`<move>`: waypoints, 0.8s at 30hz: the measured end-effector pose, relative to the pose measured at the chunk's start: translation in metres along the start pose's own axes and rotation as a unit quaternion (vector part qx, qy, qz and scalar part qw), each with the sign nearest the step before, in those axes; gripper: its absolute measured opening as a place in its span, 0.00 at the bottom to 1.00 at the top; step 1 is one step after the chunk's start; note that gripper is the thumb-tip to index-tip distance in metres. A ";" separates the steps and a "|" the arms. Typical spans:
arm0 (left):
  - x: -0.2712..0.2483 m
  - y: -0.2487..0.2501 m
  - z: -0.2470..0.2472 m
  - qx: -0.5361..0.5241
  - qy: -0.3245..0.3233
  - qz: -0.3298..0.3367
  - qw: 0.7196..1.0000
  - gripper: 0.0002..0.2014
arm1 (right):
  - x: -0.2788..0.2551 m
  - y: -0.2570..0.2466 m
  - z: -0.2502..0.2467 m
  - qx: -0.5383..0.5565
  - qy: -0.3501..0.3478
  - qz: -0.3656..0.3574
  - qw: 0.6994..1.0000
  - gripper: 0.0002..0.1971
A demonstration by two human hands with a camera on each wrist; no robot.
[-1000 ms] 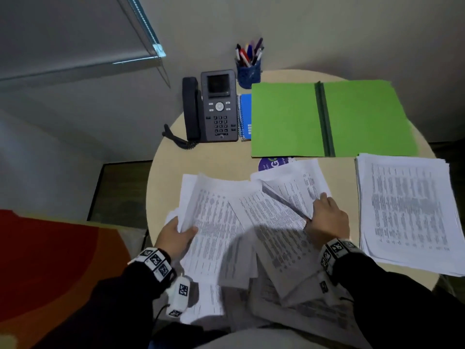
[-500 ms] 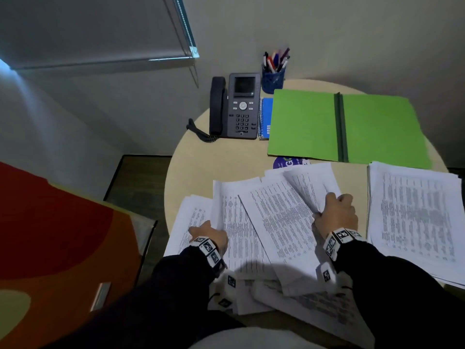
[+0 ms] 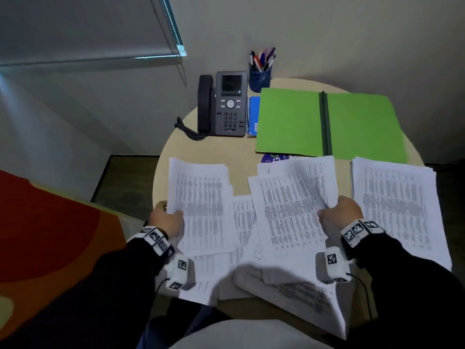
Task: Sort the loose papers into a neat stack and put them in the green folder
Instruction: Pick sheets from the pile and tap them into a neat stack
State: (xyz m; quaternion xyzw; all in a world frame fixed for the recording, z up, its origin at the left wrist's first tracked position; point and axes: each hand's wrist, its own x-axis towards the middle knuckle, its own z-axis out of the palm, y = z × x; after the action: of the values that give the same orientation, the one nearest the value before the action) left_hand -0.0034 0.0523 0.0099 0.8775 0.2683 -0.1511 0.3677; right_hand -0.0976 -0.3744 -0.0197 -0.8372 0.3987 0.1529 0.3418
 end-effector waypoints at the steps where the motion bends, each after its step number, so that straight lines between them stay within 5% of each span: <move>1: 0.013 -0.003 -0.011 0.025 -0.005 0.002 1.000 0.17 | 0.000 0.006 -0.006 0.032 -0.008 -0.004 0.999 0.08; 7: 0.053 0.006 -0.066 -0.011 0.013 0.041 0.999 0.13 | 0.005 0.016 -0.024 0.084 -0.047 -0.046 0.994 0.16; 13: 0.029 0.008 -0.044 -0.143 -0.102 0.040 0.984 0.14 | 0.003 -0.012 0.001 0.013 -0.003 -0.084 0.996 0.10; 16: 0.001 -0.006 0.008 -0.078 -0.155 0.060 0.983 0.23 | 0.007 -0.021 0.018 -0.163 0.006 -0.147 0.976 0.27; 20: -0.054 0.001 0.076 0.093 -0.188 0.127 0.970 0.18 | 0.004 -0.021 0.032 -0.201 -0.013 -0.148 0.968 0.30; 24: -0.060 -0.002 0.109 0.286 -0.199 0.189 0.918 0.28 | 0.001 -0.019 0.032 -0.194 -0.010 -0.146 0.970 0.26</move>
State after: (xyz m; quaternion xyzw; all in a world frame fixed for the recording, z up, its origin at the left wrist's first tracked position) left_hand -0.0608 -0.0476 -0.0378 0.9314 -0.0357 -0.3205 0.1688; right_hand -0.0817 -0.3443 -0.0348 -0.9351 0.2314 0.1837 0.1958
